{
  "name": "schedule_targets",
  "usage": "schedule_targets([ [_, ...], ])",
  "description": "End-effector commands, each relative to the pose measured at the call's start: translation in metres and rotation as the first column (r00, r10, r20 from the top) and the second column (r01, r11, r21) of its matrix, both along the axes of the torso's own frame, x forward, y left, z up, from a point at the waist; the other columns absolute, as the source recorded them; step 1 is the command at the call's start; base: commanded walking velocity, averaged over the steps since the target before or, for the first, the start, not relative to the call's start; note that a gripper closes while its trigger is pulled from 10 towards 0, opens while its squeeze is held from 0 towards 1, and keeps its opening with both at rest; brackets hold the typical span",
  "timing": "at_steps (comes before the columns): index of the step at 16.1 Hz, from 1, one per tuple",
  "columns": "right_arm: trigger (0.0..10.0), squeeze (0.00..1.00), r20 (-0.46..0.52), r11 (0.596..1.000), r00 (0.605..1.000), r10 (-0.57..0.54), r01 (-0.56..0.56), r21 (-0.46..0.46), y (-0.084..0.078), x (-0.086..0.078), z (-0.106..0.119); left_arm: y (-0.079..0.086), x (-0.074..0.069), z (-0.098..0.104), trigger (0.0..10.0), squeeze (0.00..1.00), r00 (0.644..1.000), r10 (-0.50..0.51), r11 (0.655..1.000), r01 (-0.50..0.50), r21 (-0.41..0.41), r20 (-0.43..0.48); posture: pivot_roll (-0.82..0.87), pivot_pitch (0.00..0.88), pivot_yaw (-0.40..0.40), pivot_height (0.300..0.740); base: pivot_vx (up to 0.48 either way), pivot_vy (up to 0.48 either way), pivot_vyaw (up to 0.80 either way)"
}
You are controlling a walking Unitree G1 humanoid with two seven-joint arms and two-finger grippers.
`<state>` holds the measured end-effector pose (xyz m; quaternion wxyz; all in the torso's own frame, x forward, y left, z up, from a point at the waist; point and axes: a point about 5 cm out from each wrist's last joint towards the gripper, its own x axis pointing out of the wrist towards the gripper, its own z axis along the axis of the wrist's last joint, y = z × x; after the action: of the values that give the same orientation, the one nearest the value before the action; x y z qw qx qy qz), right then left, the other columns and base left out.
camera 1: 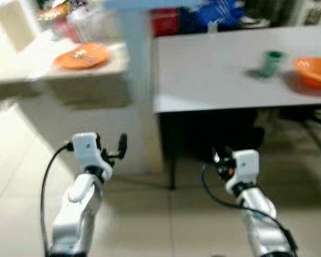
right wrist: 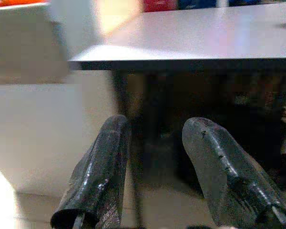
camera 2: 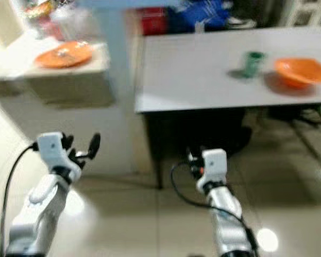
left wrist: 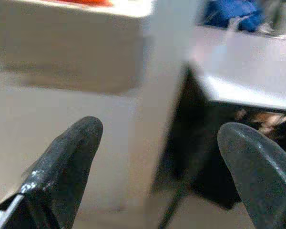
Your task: Setting the table
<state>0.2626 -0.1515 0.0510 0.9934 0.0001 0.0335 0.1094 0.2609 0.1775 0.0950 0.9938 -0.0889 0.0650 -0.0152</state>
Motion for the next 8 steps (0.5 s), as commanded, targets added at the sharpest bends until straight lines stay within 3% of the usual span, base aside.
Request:
schedule_targets([
  [1,10.0,0.00,0.019,1.000,1.000,0.019,-0.019,-0.007,0.0028,0.0031,0.0046,0.0002,0.0021,0.0038,10.0,0.00,1.000,0.000,1.000,-0.001,0.020,0.016,-0.17,0.000,0.094,0.740,0.000,0.480,0.00],
  [4,10.0,0.00,0.014,1.000,1.000,0.017,-0.017,-0.011,0.0012,0.0023,0.0033,-0.0025,0.0036,-0.0023,10.0,0.00,1.000,0.003,0.999,-0.002,0.032,-0.021,-0.18,0.000,0.093,0.740,0.000,0.480,0.00],
  [6,10.0,0.00,0.016,1.000,1.000,0.021,-0.020,-0.017,0.0012,0.0024,0.0035,-0.0040,0.0059,-0.0029,10.0,0.00,1.000,-0.003,0.996,0.005,0.094,-0.025,-0.18,0.000,0.091,0.740,0.000,0.000,0.00],
  [8,10.0,0.00,0.023,0.999,0.999,0.025,-0.025,-0.023,0.0018,0.0029,0.0043,-0.0053,0.0075,0.0031,10.0,0.00,1.000,0.002,0.998,-0.002,0.067,0.007,-0.18,0.000,0.091,0.740,0.000,0.000,0.00],
])
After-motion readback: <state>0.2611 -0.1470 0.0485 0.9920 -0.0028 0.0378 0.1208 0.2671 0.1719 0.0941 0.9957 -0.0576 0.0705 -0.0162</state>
